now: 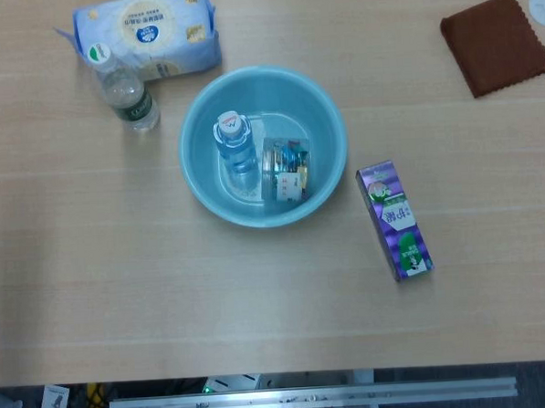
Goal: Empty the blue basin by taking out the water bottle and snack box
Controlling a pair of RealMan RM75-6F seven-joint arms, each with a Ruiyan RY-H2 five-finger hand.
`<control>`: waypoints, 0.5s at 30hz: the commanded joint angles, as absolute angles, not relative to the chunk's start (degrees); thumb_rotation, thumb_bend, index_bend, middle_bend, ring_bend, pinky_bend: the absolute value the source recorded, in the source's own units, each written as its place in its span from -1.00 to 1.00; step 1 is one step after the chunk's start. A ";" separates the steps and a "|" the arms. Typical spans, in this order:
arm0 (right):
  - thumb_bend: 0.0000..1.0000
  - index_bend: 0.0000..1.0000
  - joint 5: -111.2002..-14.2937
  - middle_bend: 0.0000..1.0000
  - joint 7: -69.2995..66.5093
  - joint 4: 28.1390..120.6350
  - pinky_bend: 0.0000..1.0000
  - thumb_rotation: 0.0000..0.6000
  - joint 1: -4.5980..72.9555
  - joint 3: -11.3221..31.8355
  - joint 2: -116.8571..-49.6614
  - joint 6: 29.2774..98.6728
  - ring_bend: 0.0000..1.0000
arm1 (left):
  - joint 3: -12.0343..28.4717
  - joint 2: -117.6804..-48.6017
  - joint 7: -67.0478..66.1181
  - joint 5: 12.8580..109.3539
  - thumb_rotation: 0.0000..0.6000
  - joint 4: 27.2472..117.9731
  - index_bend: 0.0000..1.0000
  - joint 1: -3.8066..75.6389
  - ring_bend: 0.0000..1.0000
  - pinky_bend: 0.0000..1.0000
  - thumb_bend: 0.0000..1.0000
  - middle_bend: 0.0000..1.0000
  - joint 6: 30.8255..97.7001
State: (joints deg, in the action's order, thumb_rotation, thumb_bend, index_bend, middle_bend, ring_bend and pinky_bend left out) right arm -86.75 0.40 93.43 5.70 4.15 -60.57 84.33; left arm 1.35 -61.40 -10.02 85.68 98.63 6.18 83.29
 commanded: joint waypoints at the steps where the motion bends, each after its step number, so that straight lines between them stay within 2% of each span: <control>1: -0.95 -0.35 -86.75 -0.39 0.22 93.34 -0.21 1.00 5.71 4.26 -60.54 84.49 -0.37 | 1.31 -61.42 -10.05 85.80 1.00 98.64 -0.75 6.16 -0.68 -0.48 -0.35 -0.59 83.38; 11: -0.95 -0.35 -86.88 -0.39 -1.44 93.68 -0.21 1.00 5.43 5.70 -59.68 86.94 -0.37 | 1.35 -61.01 -8.47 87.29 1.00 99.09 -0.74 6.44 -0.68 -0.48 -0.34 -0.58 83.81; 15: -0.95 -0.35 -86.07 -0.39 -1.30 94.51 -0.21 1.00 5.80 6.74 -58.73 87.02 -0.37 | 1.34 -60.06 -6.16 87.83 1.00 100.68 -0.74 7.69 -0.68 -0.48 -0.34 -0.58 81.85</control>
State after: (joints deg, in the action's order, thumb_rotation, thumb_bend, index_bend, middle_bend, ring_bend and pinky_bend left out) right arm -86.19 -1.40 94.38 5.69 6.61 -58.85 87.06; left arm 1.34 -60.50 -6.89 87.50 100.05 7.12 82.61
